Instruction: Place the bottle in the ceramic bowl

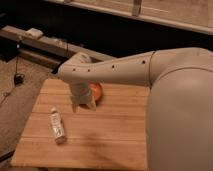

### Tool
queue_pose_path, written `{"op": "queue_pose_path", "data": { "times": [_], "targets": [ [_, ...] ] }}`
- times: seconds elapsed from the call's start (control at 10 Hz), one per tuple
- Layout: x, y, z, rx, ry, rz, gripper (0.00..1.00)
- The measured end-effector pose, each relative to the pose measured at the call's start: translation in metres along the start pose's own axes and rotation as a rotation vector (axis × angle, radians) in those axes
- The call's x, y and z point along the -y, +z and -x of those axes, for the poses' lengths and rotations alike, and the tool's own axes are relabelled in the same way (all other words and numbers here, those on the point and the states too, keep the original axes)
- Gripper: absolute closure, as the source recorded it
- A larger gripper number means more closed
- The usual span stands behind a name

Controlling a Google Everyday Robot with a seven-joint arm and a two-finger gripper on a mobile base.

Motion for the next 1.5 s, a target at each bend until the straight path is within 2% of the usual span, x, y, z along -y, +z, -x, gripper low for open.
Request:
{"op": "queue_pose_path", "data": {
  "times": [0.9,1.1,1.4,1.5],
  "targets": [
    [-0.001,0.001,0.000,-0.003,-0.008,-0.002,0.35],
    [-0.022,0.007,-0.006,-0.017,-0.086,-0.002,0.35],
    [-0.083,0.023,-0.025,-0.049,-0.239,0.011,0.35],
    [-0.095,0.029,-0.028,-0.062,-0.278,0.019,0.35]
  ]
}}
